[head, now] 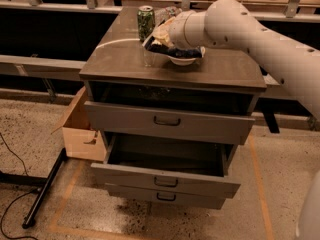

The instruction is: Pick blue chip bag from paper bowl and place on counter

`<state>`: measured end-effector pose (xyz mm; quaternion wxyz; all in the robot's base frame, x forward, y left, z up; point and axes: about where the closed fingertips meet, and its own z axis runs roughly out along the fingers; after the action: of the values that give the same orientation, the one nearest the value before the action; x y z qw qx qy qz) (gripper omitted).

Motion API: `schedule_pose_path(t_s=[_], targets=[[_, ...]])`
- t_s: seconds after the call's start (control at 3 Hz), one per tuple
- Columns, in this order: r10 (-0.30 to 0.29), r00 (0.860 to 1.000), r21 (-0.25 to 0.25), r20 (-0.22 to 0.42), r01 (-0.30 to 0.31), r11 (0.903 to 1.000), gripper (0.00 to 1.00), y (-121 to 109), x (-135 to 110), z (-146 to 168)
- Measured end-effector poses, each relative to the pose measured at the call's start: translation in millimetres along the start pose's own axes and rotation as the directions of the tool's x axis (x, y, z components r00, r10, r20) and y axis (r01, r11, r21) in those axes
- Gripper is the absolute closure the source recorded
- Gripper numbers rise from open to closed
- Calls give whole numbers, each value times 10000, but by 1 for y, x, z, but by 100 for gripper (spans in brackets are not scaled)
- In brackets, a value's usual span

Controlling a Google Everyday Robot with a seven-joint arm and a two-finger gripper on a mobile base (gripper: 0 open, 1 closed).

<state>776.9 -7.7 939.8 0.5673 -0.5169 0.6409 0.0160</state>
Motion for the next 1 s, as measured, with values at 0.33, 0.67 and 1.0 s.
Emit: schedule_pose_path(t_s=[0.33, 0.67, 1.0], targets=[[-78, 9999, 80, -142, 79, 9999, 59, -2, 2, -4], [-92, 9997, 120, -227, 95, 9999, 36, -4, 4, -7], [-148, 9995, 104, -286, 151, 9998, 13, -4, 4, -8]])
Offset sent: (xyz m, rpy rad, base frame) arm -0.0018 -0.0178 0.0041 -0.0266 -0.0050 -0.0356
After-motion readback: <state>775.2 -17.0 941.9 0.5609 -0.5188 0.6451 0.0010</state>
